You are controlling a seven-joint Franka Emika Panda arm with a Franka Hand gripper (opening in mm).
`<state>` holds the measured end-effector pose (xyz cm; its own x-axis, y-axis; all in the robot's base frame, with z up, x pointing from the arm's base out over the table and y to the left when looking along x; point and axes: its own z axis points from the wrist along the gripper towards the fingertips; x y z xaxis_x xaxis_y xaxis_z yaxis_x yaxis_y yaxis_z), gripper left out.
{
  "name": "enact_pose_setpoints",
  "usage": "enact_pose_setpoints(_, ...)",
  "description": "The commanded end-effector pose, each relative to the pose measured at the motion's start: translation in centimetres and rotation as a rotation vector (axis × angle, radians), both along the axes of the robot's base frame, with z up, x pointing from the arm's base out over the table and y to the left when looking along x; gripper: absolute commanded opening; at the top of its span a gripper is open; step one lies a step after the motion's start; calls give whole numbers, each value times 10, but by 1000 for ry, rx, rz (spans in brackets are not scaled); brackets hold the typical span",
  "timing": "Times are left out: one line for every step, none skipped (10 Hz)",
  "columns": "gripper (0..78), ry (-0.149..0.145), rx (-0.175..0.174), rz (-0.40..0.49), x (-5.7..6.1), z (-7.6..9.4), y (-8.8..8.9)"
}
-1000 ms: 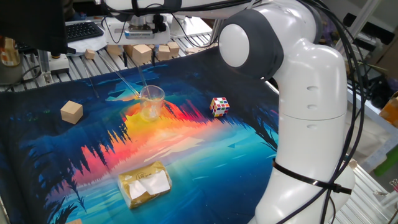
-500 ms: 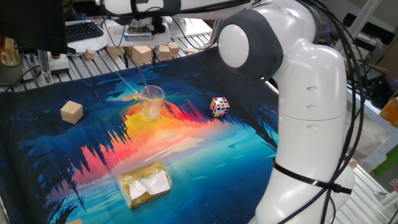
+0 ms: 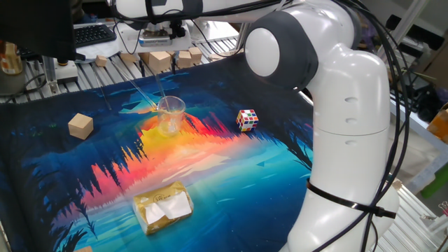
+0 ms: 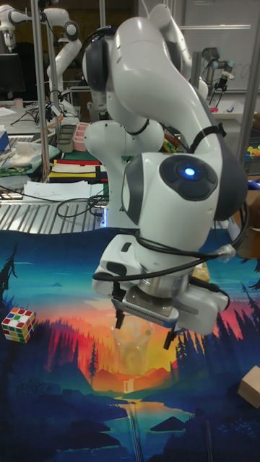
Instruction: Shake the test tube
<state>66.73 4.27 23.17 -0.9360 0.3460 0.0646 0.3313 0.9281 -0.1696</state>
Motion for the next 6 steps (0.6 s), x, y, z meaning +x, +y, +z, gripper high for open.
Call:
enact_pose_setpoints(775,-3,2,3,0,2,0)
enact_pose_setpoints(775,-1,4,5,0,1,0)
enact_pose_setpoints(775,-1,3,5,-1,1,0)
enact_pose_setpoints(775,-1,2,5,-1,1,0)
enact_pose_setpoints(775,-2,1,6,-1,1,0)
enact_pose_setpoints(775,-2,1,8,-1,1,0)
